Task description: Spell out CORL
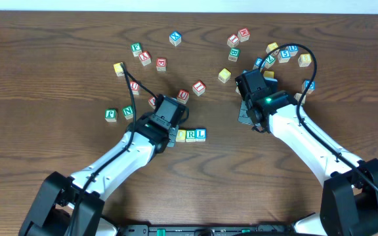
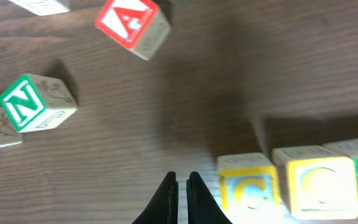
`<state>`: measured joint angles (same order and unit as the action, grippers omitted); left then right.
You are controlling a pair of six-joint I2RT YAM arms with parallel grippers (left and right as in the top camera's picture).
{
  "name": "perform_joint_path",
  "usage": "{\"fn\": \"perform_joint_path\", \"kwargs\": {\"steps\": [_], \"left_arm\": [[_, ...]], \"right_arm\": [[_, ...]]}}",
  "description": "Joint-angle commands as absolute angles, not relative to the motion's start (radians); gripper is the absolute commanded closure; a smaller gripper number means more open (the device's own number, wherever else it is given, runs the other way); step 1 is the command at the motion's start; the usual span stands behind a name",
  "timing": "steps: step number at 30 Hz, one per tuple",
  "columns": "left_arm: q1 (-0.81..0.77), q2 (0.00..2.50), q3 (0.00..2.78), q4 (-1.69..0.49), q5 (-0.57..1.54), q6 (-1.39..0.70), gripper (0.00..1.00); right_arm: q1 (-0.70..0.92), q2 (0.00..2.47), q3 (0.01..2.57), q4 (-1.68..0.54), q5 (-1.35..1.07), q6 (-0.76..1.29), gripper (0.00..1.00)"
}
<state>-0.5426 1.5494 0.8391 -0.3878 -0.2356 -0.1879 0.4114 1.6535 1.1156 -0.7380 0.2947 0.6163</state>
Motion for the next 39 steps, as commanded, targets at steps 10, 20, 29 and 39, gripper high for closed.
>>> {"fn": "perform_joint_path", "kwargs": {"steps": [10, 20, 29, 39], "left_arm": [[-0.502, 1.555, 0.769, -0.329, -0.213, -0.208, 0.93], [-0.502, 1.571, 0.769, -0.316, -0.141, -0.204, 0.93], [-0.503, 1.571, 0.769, -0.312, -0.084, -0.184, 0.93], [-0.502, 1.571, 0.769, -0.312, -0.059, -0.173, 0.93]], "right_arm": [[0.407, 1.643, 1.131, -0.742, 0.308, 0.604, 0.99], [0.407, 1.643, 1.131, -0.746, 0.307, 0.604, 0.99], [0.407, 1.643, 1.131, -0.749, 0.307, 0.604, 0.99], [0.407, 1.643, 1.131, -0.752, 0.307, 0.604, 0.99]]}}
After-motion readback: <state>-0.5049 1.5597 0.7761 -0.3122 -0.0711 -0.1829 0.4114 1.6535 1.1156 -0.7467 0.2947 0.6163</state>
